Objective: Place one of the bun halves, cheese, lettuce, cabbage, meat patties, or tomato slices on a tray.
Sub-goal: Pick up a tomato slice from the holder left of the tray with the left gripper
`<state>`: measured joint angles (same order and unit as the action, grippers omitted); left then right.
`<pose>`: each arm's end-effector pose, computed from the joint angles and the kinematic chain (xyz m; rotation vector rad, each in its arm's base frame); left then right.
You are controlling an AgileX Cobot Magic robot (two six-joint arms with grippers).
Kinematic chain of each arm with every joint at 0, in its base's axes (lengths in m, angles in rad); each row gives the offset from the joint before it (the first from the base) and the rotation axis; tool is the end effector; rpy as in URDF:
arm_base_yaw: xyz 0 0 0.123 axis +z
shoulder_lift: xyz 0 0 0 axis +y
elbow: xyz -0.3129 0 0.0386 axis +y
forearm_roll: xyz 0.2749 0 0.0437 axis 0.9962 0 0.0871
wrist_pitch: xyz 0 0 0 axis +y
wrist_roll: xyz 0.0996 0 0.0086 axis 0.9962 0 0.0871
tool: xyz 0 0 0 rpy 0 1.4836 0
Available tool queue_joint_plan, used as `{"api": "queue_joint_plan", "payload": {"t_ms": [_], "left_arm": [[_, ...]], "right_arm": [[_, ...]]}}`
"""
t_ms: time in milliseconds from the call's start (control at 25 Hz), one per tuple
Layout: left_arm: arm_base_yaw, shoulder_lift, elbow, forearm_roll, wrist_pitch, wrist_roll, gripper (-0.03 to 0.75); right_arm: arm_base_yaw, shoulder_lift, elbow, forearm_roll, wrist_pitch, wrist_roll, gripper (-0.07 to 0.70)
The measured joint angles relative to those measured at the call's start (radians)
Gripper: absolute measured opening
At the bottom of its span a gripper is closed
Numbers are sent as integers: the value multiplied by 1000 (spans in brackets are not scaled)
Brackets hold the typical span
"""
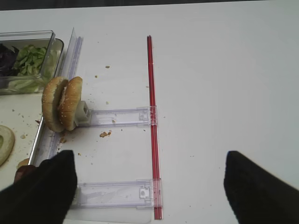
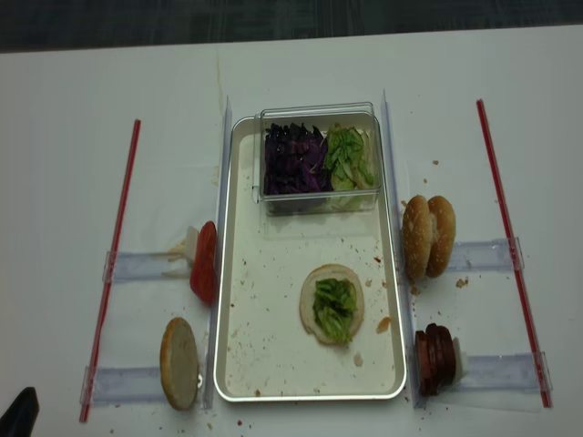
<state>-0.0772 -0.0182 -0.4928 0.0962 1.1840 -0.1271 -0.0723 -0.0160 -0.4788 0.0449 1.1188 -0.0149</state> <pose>-0.0114 0.0098 0.2735 -0.0661 2.1513 -0.0015 -0.0062 0.0045 0.2744 0.0569 2.1060 0.0020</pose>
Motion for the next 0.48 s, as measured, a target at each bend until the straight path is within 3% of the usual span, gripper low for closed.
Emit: {"api": "queue_joint_plan", "payload": {"t_ms": [480], "left_arm": [[0, 0, 0, 0, 0, 0, 561]], "right_arm": [[0, 0, 0, -1, 0, 0, 663]]}}
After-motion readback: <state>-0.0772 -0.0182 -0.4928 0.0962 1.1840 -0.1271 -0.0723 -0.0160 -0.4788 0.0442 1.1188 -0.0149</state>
